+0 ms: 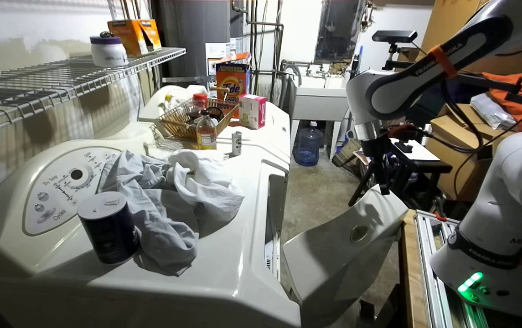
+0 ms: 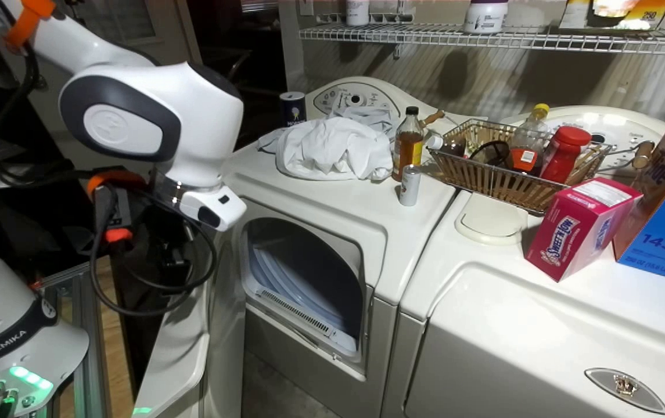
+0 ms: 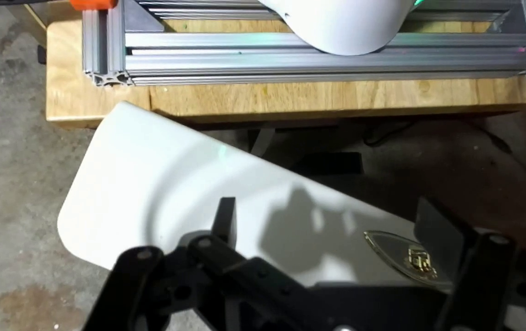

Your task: Close the door of the device

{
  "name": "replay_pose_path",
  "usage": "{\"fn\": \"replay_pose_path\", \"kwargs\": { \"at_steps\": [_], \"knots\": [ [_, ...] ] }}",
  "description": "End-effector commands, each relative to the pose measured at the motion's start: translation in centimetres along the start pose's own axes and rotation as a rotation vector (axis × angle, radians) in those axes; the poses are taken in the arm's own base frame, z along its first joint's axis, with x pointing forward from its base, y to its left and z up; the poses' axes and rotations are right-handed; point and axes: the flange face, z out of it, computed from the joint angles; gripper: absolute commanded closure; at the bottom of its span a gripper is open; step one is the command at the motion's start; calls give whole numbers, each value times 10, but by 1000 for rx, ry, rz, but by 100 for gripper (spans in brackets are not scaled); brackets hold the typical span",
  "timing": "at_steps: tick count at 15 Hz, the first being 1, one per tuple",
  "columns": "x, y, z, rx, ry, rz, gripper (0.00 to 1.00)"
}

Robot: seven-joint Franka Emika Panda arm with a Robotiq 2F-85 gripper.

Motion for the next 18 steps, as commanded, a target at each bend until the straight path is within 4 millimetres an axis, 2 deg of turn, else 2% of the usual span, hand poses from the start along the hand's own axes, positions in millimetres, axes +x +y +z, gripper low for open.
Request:
{"fn": "replay_pose_path", "kwargs": {
  "at_steps": [1,5,8,11,18],
  "knots": [
    [19,24,36,11,-63,69,0],
    [34,32,63,11,-135,142,0],
    [48,36,73,-47,-102,192,0],
    [66,35,70,-172,3,165,0],
    [100,21,58,-290,272,-23,0]
  ]
}}
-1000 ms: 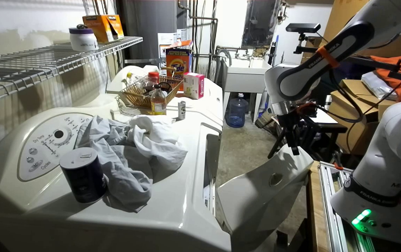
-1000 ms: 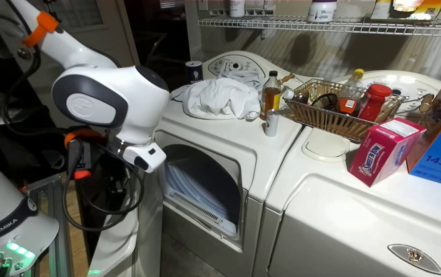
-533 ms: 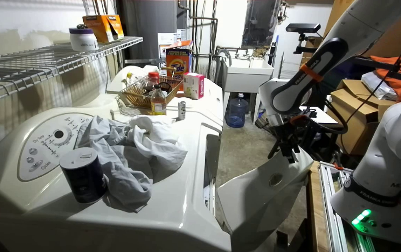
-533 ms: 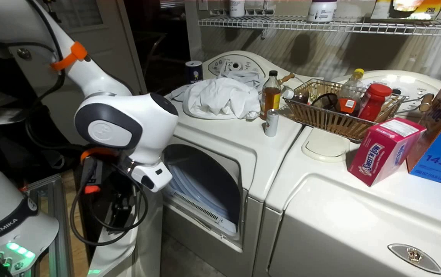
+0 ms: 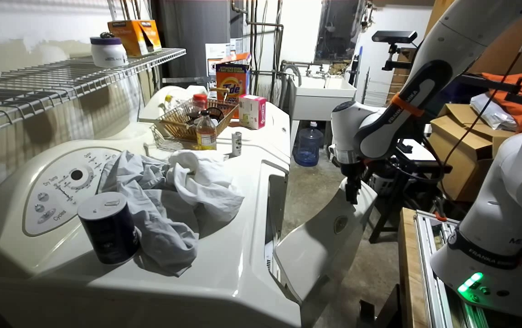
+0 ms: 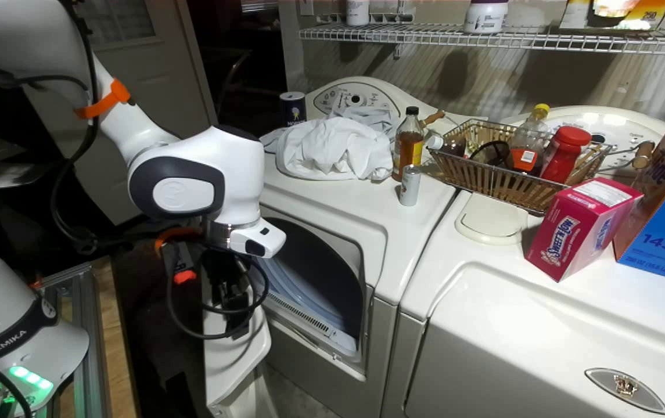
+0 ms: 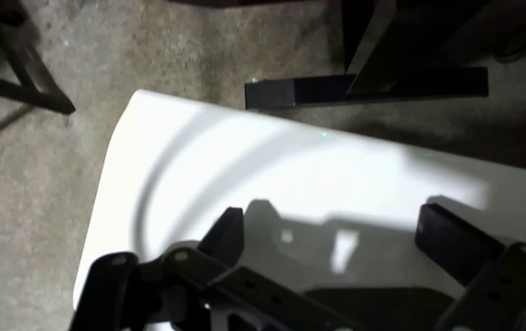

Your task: Close the door of the device

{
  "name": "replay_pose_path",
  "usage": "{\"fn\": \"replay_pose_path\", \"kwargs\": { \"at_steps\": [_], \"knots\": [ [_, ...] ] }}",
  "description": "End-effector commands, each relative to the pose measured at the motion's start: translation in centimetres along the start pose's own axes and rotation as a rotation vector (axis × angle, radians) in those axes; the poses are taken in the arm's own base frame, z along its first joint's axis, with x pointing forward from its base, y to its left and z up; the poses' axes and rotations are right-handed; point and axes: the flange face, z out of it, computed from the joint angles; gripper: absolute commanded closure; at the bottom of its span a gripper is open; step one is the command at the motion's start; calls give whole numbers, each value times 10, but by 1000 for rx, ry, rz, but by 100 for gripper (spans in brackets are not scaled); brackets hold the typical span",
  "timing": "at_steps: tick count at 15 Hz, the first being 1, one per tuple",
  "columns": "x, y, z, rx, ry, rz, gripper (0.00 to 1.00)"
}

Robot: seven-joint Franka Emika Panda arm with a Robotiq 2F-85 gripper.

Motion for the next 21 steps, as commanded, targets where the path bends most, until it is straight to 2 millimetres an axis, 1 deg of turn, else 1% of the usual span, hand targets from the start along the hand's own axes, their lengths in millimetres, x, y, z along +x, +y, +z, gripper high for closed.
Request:
{"fn": "replay_pose_path", "kwargs": {
  "at_steps": [1,6,7,10,13,14,15,16,18,21],
  "knots": [
    [22,-7,5,-50,148,-97,0],
    [56,-18,-4,-76,353,-208,0],
    [40,-11,-14,-64,323,-155,0],
    [51,-13,-15,-69,358,-178,0],
    [52,-14,-15,-70,358,-181,0],
    [49,-11,-9,-67,338,-179,0],
    [52,-9,-5,-60,346,-187,0],
    [59,-10,-6,-62,386,-229,0],
    [71,-11,-11,-85,453,-295,0],
    [83,-21,-13,-72,550,-353,0]
  ]
}}
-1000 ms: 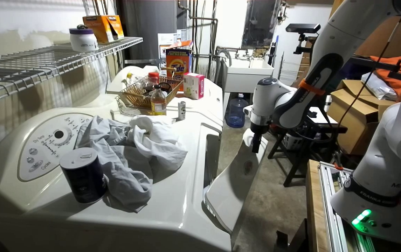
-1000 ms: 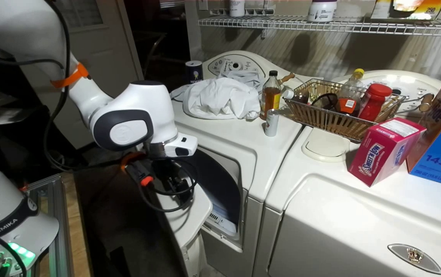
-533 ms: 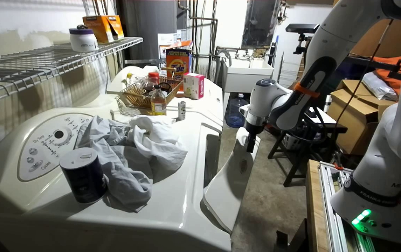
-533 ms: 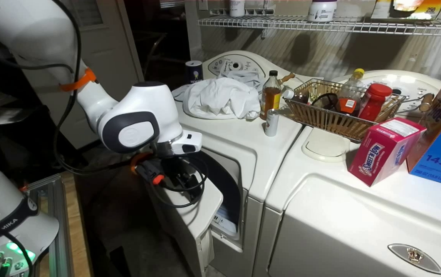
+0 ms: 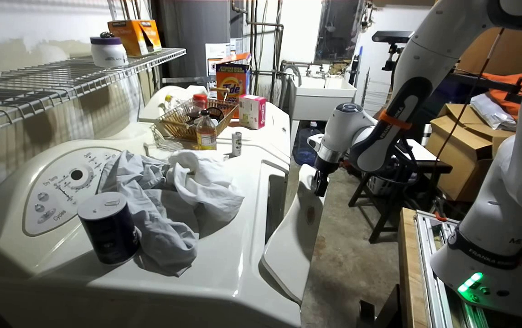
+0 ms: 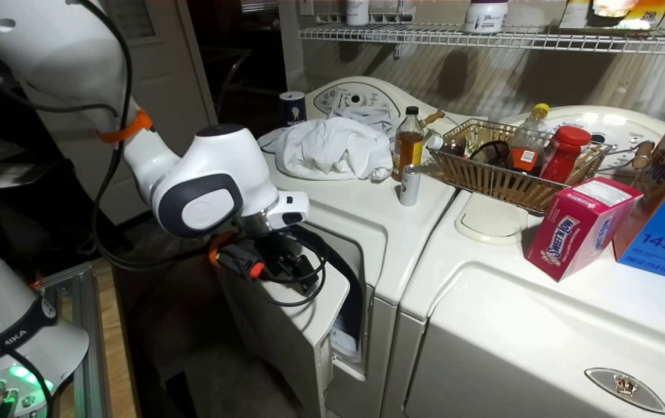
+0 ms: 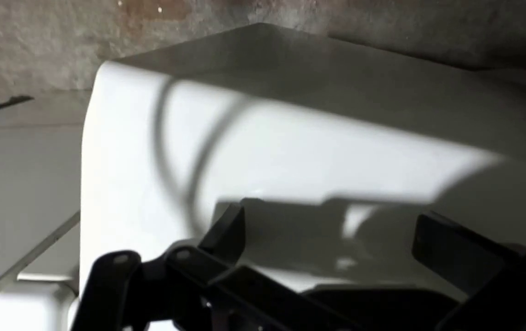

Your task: Close the door of the device

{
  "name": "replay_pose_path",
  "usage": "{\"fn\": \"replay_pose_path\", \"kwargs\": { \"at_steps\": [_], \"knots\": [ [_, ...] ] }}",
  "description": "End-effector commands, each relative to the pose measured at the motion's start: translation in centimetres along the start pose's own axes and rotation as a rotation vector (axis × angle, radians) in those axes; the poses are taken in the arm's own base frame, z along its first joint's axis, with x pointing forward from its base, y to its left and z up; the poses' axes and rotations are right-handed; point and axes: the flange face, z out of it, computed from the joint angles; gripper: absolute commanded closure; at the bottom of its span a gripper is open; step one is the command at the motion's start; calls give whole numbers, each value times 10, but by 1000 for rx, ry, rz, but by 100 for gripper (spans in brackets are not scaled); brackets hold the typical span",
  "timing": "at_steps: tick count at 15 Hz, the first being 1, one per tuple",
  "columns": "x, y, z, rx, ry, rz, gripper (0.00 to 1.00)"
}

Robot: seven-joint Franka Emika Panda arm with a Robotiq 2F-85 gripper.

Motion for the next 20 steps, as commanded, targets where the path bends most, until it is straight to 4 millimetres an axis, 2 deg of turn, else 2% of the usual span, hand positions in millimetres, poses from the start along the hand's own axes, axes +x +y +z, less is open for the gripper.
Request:
{"fn": "replay_pose_path", "kwargs": {
  "at_steps": [1,4,6,10,13,20],
  "knots": [
    [19,-7,18,19,104,-67,0],
    [42,-18,29,66,228,-91,0],
    [61,-17,37,98,308,-122,0],
    [97,-7,41,135,411,-212,0],
    [107,-1,45,164,438,-281,0],
    [104,10,47,217,424,-346,0]
  ]
}}
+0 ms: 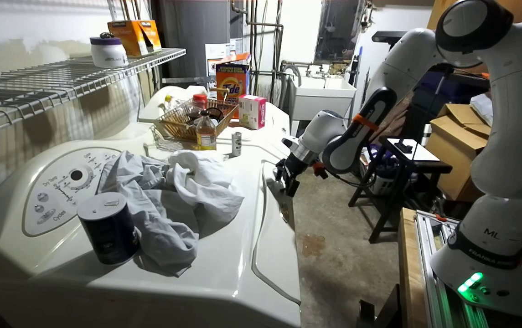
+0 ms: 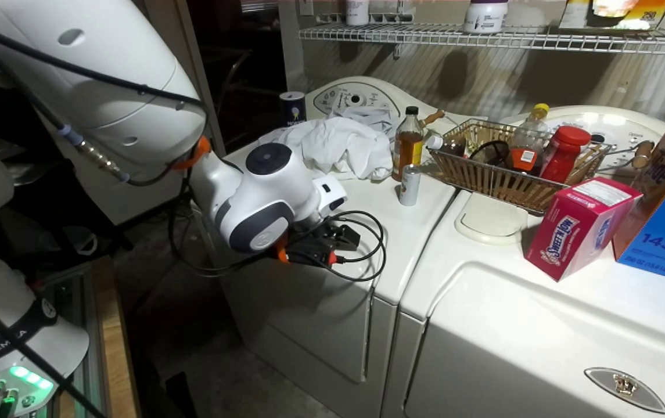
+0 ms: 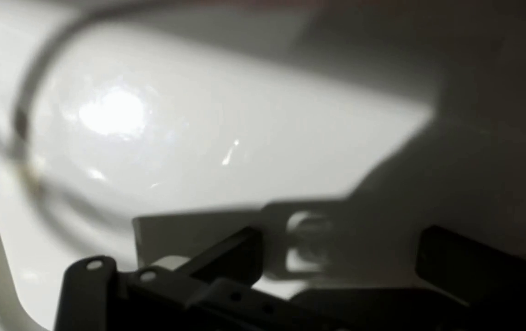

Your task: Close the door of the device

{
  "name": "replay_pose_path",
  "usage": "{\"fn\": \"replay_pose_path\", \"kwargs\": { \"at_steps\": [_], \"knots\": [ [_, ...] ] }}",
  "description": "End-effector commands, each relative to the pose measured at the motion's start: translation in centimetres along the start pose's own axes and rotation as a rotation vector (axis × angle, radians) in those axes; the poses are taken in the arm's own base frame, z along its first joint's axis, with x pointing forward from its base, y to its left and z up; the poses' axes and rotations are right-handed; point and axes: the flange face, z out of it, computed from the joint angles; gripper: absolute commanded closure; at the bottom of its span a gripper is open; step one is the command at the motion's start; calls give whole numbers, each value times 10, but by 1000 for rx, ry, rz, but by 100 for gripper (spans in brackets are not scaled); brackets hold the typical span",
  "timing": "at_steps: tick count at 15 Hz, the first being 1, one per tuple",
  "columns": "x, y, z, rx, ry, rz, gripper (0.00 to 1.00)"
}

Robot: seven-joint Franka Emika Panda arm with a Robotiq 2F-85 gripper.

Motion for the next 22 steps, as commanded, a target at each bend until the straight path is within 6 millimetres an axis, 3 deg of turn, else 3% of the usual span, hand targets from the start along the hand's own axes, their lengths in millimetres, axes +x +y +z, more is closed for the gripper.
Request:
{"fn": "replay_pose_path", "kwargs": {
  "at_steps": [1,12,13,14,20,21,22],
  "knots": [
    [11,9,14,44,41,-46,0],
    [6,11,24,-1,209,-16,0],
    [9,8,23,2,201,-47,0],
    [-13,2,4,2,125,-10,0],
    [-13,3,4,0,127,-20,0],
    [-15,4,-9,-84,148,-31,0],
    [-19,-2,-6,-57,132,6,0]
  ]
}}
